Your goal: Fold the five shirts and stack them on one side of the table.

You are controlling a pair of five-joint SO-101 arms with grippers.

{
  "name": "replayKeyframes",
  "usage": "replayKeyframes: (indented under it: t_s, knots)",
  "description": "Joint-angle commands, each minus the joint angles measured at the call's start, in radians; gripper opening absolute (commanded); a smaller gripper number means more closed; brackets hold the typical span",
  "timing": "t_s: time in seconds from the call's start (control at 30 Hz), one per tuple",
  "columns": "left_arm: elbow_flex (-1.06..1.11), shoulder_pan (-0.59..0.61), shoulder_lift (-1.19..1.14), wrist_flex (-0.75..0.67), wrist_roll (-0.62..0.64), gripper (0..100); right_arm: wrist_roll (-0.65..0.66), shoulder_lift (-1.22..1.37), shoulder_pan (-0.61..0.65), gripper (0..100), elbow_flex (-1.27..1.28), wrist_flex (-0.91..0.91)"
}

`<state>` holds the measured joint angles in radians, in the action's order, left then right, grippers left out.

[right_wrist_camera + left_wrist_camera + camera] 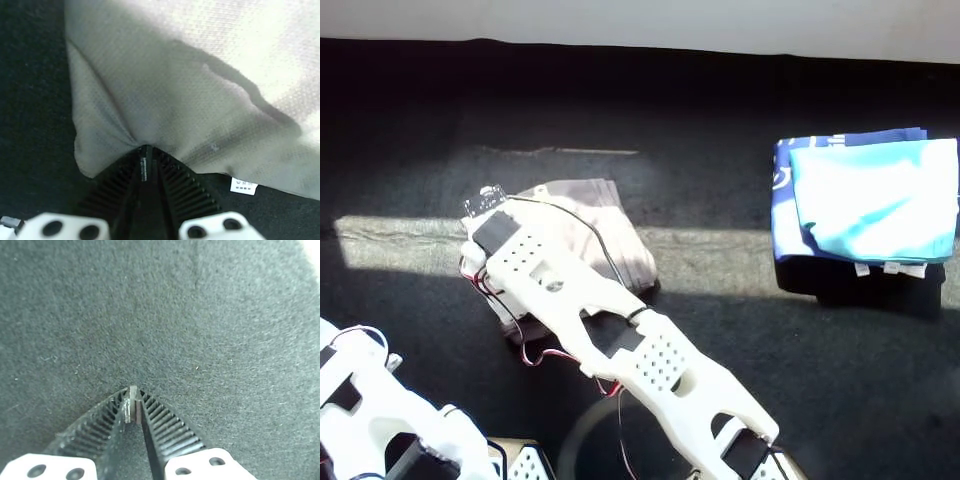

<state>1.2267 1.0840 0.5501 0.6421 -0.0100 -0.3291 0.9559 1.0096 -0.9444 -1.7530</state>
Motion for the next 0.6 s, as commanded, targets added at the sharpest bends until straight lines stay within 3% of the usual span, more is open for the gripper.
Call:
replayKeyframes:
  t_s: [0.0,0.23,0.4,0.57]
  knots:
    - [-0.004,-0.005,0.005,-0.014,0.005,1,-0.003,-0.104,-0.013,0.6,0.005,-0.012]
    - [-0.002,-0.027,0.005,-0.014,0.005,1,0.106,-0.348,-0.025,0.6,-0.031,0.01]
    - [-0.001,-0.028,0.005,-0.011,0.005,1,0.16,-0.427,-0.154,1.5,-0.088,0.028]
    - [-0.001,-0.03,0.005,-0.011,0.005,1,0.058,-0.394,-0.32,17.6,-0.065,0.022]
